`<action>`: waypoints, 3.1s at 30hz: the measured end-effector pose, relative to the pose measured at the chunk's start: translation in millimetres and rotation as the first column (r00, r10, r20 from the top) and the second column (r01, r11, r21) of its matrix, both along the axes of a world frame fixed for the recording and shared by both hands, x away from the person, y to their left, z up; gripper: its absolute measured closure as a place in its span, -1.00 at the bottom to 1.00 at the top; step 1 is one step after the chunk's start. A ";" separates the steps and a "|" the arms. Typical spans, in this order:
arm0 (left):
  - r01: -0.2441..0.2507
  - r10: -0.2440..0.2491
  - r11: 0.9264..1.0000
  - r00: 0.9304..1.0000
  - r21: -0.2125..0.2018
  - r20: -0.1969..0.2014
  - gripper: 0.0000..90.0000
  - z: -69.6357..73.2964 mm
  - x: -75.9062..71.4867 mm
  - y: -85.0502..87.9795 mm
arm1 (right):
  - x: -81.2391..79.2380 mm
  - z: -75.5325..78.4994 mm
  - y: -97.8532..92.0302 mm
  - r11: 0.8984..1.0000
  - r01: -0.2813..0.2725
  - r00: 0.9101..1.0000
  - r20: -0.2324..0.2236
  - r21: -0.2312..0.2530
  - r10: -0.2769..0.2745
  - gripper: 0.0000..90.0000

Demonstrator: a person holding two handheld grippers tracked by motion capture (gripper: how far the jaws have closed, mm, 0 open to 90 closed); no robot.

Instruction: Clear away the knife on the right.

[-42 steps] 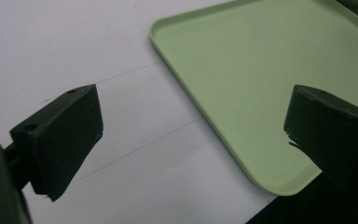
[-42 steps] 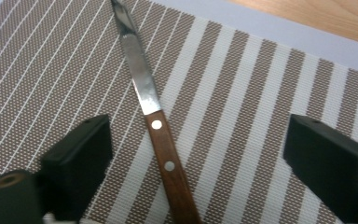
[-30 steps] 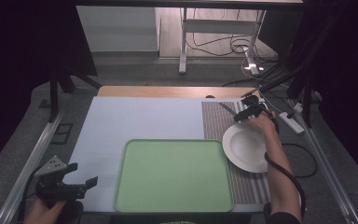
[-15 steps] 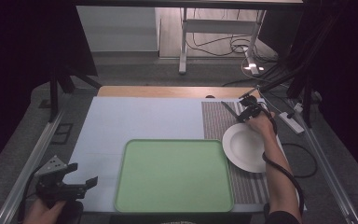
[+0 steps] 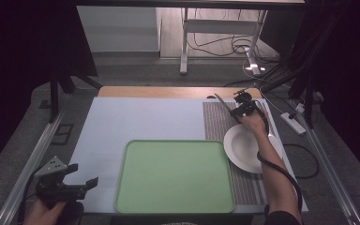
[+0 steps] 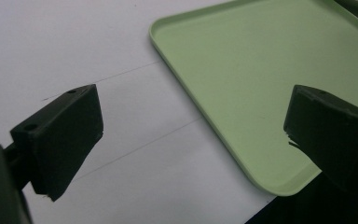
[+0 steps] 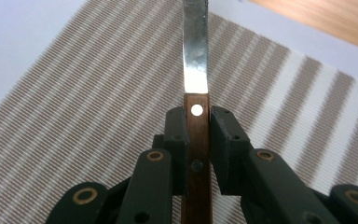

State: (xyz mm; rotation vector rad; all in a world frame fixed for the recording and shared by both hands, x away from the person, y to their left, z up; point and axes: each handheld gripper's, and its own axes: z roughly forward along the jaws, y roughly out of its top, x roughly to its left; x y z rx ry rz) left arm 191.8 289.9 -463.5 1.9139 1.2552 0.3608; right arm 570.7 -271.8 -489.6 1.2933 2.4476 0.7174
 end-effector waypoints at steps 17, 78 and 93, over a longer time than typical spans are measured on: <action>0.000 0.000 1.000 1.000 -0.004 0.005 -0.90 0.1 -0.7 0.4 | -15.5 10.0 59.9 0.990 -0.125 0.992 0.004 0.059 0.125 0.72; 0.006 -0.006 1.000 1.000 0.015 0.020 -0.90 0.8 -2.0 -1.8 | -235.3 12.1 82.4 0.962 -0.274 0.957 -0.102 -0.003 0.272 0.72; 0.008 -0.009 1.000 1.000 0.026 0.022 -0.90 0.9 -1.9 -3.1 | -245.6 -8.4 85.7 0.939 -0.335 0.928 -0.200 -0.085 0.313 0.43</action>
